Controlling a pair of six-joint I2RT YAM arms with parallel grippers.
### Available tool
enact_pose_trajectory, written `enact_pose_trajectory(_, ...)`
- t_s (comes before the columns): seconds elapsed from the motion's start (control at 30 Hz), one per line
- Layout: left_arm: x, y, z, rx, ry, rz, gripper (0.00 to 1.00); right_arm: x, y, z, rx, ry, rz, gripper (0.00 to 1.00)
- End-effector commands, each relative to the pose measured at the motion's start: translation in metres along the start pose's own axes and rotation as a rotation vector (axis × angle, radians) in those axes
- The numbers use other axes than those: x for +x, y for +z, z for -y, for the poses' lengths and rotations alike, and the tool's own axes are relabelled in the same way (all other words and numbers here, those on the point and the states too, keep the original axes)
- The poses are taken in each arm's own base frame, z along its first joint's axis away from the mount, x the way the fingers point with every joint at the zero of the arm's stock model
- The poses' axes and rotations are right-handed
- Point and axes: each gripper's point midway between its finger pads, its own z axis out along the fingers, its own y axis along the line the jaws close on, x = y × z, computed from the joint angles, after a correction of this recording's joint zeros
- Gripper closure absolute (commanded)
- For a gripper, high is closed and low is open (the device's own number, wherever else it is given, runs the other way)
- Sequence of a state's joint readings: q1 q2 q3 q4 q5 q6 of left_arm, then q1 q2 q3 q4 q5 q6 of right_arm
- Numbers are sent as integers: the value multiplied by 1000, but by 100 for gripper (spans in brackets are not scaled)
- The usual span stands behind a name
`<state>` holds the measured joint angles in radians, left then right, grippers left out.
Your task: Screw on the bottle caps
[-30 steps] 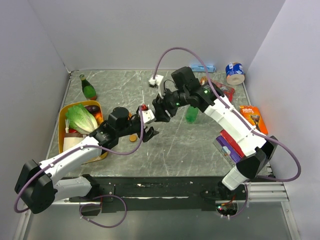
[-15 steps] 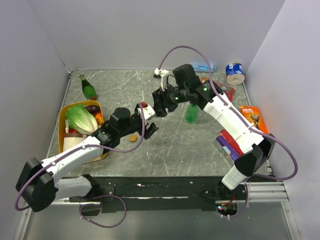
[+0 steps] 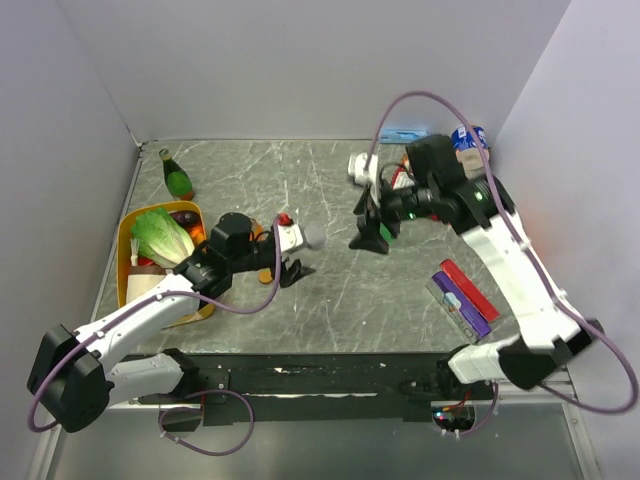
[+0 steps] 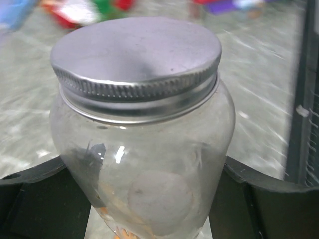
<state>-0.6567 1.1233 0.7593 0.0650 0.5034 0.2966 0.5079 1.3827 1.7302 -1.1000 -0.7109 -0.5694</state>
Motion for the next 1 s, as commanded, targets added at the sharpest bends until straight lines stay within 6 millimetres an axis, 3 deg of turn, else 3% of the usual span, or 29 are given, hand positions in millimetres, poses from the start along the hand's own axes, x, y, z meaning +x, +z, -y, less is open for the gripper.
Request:
enact_pose_trajectory(0.0, -22, -5, 36, 258, 111, 47, 99, -26, -4, -17, 11, -530, 85, 14)
enact_pose_trajectory(0.13, -23, -4, 36, 288, 157, 37, 99, -31, 12, -23, -4, -644, 80, 12)
enact_pose_trajectory(0.37, -27, -6, 36, 299, 196, 42, 99, -28, 32, -39, -82, -681, 70, 13)
enact_pose_trajectory(0.97, -32, -5, 34, 307, 233, 48, 99, -14, 50, -54, -224, -699, 27, 18)
